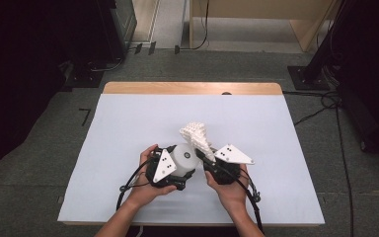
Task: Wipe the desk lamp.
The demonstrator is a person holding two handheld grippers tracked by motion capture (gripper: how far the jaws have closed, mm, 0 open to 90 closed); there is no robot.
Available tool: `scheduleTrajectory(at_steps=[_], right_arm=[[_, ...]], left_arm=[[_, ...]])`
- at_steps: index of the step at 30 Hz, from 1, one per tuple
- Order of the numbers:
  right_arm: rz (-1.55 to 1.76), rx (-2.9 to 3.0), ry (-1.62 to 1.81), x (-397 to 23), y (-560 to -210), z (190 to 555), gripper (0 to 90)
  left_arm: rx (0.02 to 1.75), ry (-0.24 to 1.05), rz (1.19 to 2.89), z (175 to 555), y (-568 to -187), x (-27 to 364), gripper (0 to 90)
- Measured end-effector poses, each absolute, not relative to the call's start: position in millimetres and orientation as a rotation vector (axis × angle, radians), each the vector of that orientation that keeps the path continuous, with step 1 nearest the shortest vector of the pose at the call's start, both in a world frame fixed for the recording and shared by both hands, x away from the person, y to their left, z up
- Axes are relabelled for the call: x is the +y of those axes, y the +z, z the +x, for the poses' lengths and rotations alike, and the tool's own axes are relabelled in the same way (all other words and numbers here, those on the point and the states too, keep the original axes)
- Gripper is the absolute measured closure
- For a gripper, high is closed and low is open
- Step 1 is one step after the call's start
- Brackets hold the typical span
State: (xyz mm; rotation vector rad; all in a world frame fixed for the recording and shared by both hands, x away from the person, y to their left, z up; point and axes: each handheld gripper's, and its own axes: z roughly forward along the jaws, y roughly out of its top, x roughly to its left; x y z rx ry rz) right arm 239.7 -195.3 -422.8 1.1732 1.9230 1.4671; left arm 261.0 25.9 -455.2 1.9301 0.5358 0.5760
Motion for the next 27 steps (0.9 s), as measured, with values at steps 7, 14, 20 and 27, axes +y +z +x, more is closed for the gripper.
scheduleTrajectory(at_steps=[7,14,20,27], right_arm=[[1.195,1.859,1.465,-209.7,-423.7,242.8,79.0],[1.211,1.826,1.44,-219.8,-427.3,244.2,79.0],[1.228,1.811,1.43,-226.6,-427.9,246.3,78.9],[1.243,1.805,1.415,-228.8,-430.9,248.4,78.5]], left_arm=[[0.739,0.695,1.766,272.5,-459.3,36.4,8.9],[0.892,0.76,1.74,284.1,-468.3,41.8,8.8],[0.906,0.73,1.727,282.1,-471.0,49.6,8.5],[0.918,0.693,1.688,280.3,-467.1,61.8,0.0]])
